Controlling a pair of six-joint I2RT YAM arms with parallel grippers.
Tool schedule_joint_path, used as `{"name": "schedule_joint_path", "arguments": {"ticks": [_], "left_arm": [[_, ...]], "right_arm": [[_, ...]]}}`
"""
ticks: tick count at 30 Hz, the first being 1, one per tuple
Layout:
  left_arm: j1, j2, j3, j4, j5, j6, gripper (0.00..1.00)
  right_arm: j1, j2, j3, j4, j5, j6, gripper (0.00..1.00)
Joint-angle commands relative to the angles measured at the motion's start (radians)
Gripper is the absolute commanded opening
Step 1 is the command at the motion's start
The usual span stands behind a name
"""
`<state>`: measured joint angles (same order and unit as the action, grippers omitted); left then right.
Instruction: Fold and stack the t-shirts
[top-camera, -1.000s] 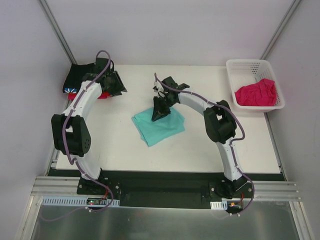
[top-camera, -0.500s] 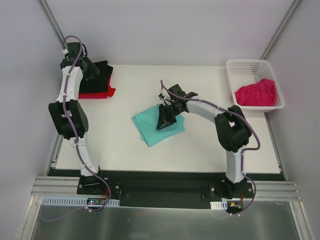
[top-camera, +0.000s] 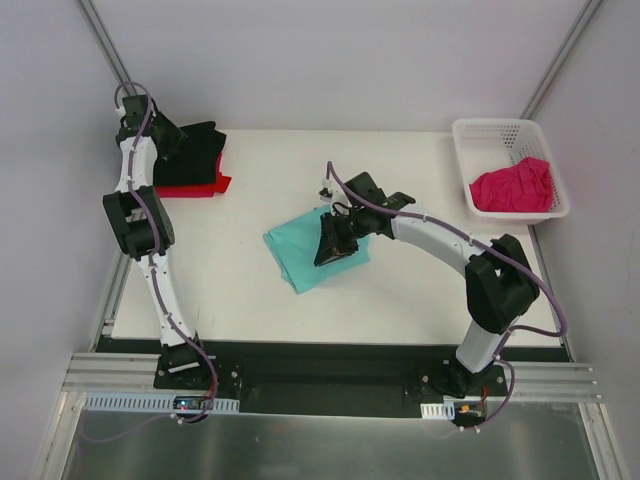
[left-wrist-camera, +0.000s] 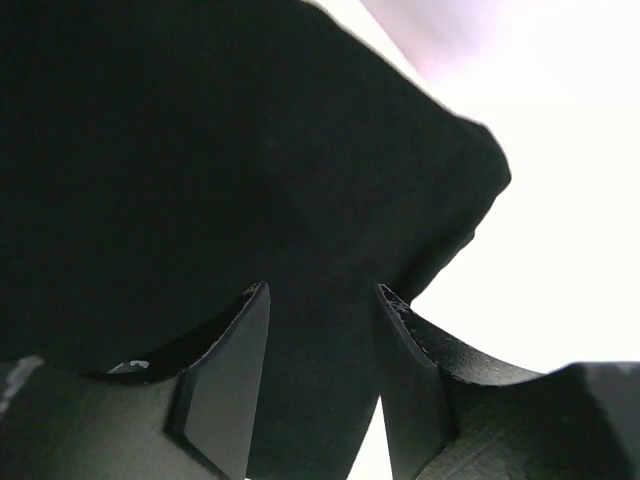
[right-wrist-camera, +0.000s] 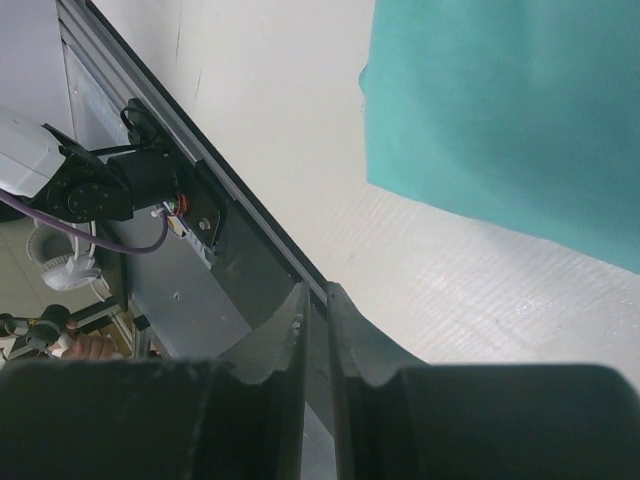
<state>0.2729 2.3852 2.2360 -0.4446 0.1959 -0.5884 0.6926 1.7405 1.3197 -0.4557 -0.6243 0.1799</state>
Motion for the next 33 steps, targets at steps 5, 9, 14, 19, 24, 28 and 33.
{"name": "schedule_joint_path", "arguments": {"ticks": [5, 9, 14, 19, 24, 28, 33], "left_arm": [[0.071, 0.048, 0.024, 0.170, 0.074, -0.120, 0.45], [0.091, 0.092, 0.010, 0.202, 0.149, -0.198, 0.43], [0.091, 0.106, -0.067, 0.216, 0.158, -0.232, 0.43], [0.091, 0.082, -0.188, 0.215, 0.177, -0.274, 0.43], [0.092, 0.014, -0.301, 0.204, 0.172, -0.266, 0.42], [0.091, -0.041, -0.400, 0.181, 0.169, -0.248, 0.38], [0.091, -0.129, -0.528, 0.175, 0.137, -0.208, 0.36]], "right_arm": [[0.007, -0.036, -0.005, -0.018, -0.014, -0.017, 0.15], [0.007, -0.039, -0.008, -0.023, -0.015, -0.020, 0.15], [0.007, -0.070, -0.001, -0.037, -0.020, -0.025, 0.15], [0.007, -0.090, 0.016, -0.043, -0.026, -0.020, 0.15], [0.013, -0.113, 0.021, -0.046, -0.032, -0.010, 0.15], [0.021, -0.136, 0.024, -0.049, -0.026, 0.000, 0.15], [0.031, -0.182, 0.003, -0.055, -0.014, 0.007, 0.15]]}}
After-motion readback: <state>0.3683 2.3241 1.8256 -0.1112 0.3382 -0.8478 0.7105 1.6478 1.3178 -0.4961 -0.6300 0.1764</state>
